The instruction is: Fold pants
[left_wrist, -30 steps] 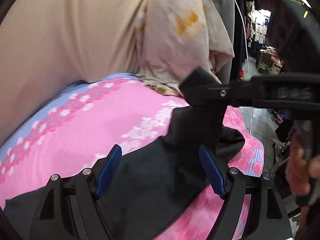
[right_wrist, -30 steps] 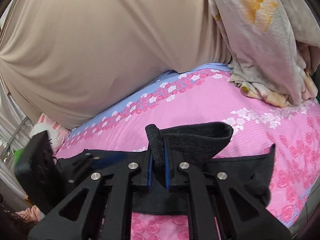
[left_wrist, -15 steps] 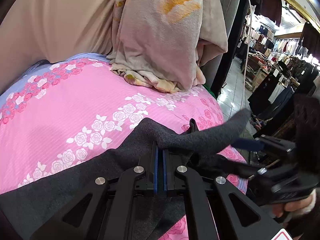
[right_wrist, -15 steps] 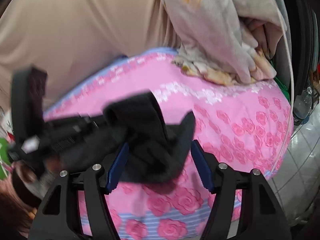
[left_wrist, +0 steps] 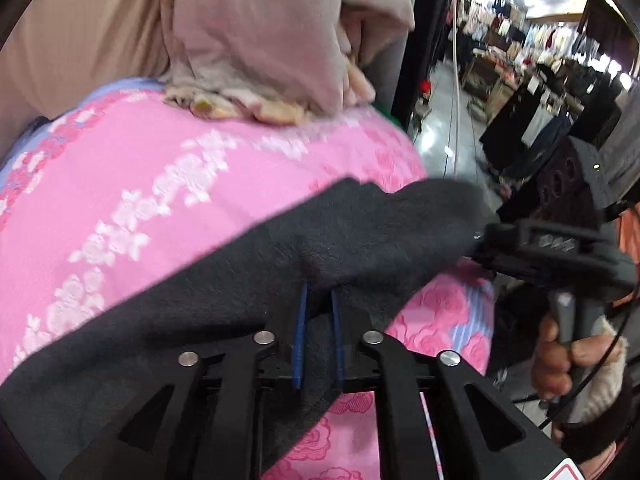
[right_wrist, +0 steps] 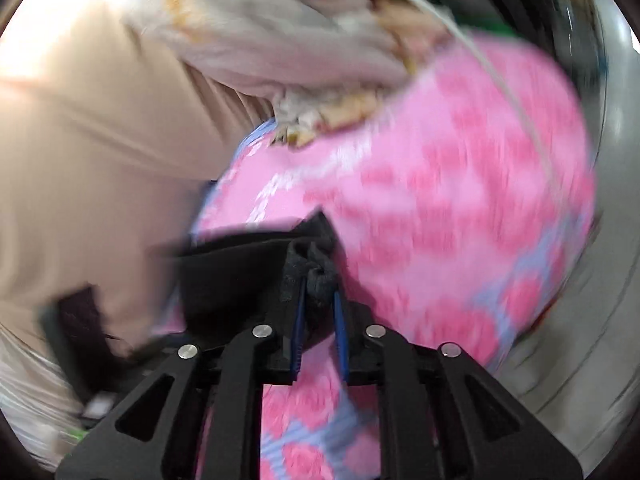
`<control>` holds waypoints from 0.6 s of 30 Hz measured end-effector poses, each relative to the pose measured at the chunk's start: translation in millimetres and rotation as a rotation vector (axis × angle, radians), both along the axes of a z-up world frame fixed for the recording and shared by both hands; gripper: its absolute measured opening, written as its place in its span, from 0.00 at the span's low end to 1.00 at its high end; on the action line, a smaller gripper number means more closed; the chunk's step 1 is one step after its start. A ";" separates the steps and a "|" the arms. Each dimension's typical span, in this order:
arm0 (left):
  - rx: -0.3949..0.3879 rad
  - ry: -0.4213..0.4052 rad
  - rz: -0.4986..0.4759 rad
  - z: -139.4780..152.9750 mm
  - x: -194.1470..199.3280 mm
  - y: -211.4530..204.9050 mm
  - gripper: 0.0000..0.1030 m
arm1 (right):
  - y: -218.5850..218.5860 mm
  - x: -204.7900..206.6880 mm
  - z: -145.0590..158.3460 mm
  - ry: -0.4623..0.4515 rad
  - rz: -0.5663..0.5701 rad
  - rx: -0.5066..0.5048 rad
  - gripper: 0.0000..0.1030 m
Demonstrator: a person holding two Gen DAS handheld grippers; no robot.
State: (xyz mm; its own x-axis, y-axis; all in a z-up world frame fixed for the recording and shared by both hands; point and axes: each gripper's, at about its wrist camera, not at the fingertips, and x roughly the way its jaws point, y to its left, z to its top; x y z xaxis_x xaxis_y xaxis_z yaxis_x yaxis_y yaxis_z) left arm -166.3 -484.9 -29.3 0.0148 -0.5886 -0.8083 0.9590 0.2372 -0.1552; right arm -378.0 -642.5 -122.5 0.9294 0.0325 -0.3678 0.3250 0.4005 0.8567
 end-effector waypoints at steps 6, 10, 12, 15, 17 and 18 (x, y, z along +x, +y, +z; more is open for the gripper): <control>-0.050 0.113 -0.055 1.1 -4.4 -2.2 0.67 | 8.4 -18.9 7.0 -0.167 0.002 0.070 0.96; -0.055 0.102 -0.053 4.0 -8.9 -6.8 0.68 | 19.9 -2.0 19.2 -0.119 0.000 -0.030 0.95; -0.073 0.107 -0.049 10.8 -7.5 3.4 0.68 | 24.4 11.9 28.9 -0.043 -0.001 -0.109 0.90; -0.084 0.065 -0.021 19.3 3.4 32.0 0.68 | 31.8 38.7 35.1 0.084 0.041 -0.218 0.46; -0.088 0.034 0.019 24.9 17.0 58.7 0.68 | 31.9 54.5 27.4 0.156 0.063 -0.208 0.07; -0.089 0.013 0.056 27.9 28.3 79.0 0.68 | 31.5 58.4 27.7 0.165 0.060 -0.214 0.07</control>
State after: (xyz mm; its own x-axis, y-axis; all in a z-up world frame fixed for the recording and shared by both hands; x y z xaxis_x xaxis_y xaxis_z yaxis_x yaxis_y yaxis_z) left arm -137.9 -405.8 -1.5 0.0399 -0.6564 -0.7533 0.9423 0.2755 -0.1903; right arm -319.6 -610.9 -94.8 0.8548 -0.0093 -0.5188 0.4239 0.5893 0.6878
